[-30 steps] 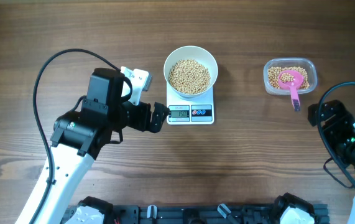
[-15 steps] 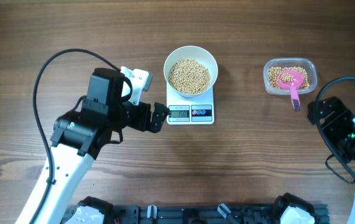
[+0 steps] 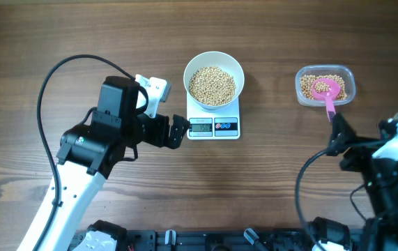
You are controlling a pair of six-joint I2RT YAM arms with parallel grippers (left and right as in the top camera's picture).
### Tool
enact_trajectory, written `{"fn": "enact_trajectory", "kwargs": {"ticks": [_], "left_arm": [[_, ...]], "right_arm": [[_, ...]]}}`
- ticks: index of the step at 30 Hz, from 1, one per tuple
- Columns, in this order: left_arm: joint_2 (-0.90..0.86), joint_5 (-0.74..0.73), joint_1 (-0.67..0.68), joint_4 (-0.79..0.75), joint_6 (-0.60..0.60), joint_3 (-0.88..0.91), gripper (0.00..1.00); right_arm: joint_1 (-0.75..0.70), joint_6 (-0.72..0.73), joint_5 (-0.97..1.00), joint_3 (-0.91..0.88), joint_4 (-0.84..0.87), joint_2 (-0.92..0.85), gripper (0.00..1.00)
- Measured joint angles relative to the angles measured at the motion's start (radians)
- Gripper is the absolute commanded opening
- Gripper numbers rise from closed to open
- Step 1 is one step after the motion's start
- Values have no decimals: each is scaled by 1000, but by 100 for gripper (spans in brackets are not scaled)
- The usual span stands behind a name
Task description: Scoop item into bowl and weigh 150g on scale
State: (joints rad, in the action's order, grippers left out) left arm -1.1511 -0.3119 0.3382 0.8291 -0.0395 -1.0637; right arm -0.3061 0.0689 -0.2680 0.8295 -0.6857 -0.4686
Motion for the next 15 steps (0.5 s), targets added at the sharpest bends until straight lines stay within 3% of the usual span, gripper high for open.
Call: {"fn": "enact_trajectory", "kwargs": {"ticks": [7, 15], "left_arm": [[0, 0, 0, 0, 0, 0, 100], [0, 0, 0, 0, 0, 0, 100]], "right_arm": [[0, -41, 7, -361, 324, 204, 100], [1, -80, 6, -589, 516, 372, 100]]}}
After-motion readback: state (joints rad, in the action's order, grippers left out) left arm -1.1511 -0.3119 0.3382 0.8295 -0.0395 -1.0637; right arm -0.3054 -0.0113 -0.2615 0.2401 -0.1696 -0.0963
